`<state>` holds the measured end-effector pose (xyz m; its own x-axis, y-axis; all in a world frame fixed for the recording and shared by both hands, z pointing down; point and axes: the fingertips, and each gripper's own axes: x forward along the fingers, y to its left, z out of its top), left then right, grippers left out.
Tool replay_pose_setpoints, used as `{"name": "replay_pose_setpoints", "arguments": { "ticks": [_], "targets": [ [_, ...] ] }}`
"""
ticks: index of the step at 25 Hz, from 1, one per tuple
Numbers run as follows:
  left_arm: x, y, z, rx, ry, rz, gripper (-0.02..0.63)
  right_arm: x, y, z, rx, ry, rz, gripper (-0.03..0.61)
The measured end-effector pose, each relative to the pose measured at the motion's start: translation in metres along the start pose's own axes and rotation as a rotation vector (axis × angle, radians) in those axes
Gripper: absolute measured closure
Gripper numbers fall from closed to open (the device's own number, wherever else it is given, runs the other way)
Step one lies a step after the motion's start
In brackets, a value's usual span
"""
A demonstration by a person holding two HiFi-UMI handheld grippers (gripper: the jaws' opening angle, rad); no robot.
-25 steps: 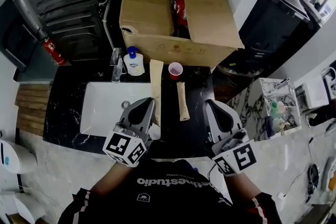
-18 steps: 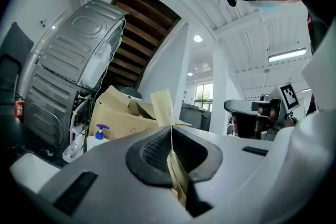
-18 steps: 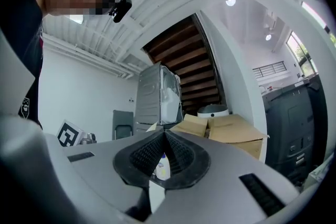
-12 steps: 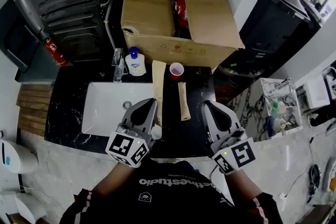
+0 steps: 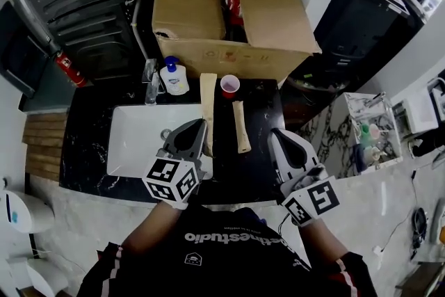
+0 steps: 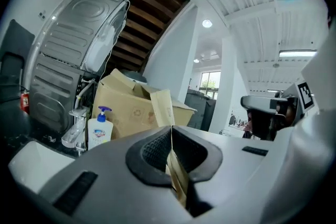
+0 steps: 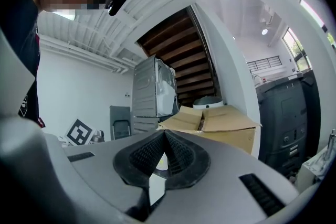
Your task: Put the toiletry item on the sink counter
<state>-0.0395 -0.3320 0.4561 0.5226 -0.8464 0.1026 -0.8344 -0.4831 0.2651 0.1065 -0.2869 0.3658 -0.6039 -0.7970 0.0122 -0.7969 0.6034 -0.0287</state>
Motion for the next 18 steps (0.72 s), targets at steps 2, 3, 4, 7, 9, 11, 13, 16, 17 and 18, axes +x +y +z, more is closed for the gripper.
{"name": "replay_pose_setpoints", "arguments": {
  "ticks": [2,3,4,7,9,11,13,16,17,18],
  "targets": [
    [0.013,0.008,-0.017,-0.036,0.057,0.012,0.595,-0.002,-0.002,-0.004,0.009,0.006,-0.007,0.541],
    [0.020,0.012,-0.028,-0.056,0.087,0.020,0.595,-0.002,-0.002,-0.005,0.013,0.010,-0.009,0.541],
    [0.026,0.016,-0.038,-0.077,0.118,0.030,0.595,-0.002,-0.003,-0.006,0.017,0.014,-0.008,0.541],
    [0.043,0.027,-0.066,-0.123,0.211,0.063,0.595,-0.003,-0.002,-0.009,0.018,0.027,-0.004,0.541],
    [0.053,0.032,-0.083,-0.121,0.268,0.079,0.595,-0.004,-0.002,-0.013,0.020,0.036,-0.007,0.541],
    [0.064,0.036,-0.105,-0.120,0.325,0.087,0.595,-0.006,-0.004,-0.018,0.030,0.045,-0.012,0.541],
    [0.074,0.041,-0.130,-0.134,0.383,0.097,0.595,-0.008,-0.005,-0.021,0.044,0.054,-0.016,0.541],
    [0.085,0.049,-0.165,-0.148,0.465,0.123,0.595,-0.010,-0.006,-0.023,0.053,0.059,-0.019,0.541],
    [0.088,0.051,-0.174,-0.151,0.488,0.133,0.595,-0.011,-0.007,-0.024,0.053,0.059,-0.021,0.541],
    [0.090,0.053,-0.181,-0.153,0.508,0.144,0.595,-0.012,-0.008,-0.024,0.053,0.059,-0.025,0.540]
  ]
}}
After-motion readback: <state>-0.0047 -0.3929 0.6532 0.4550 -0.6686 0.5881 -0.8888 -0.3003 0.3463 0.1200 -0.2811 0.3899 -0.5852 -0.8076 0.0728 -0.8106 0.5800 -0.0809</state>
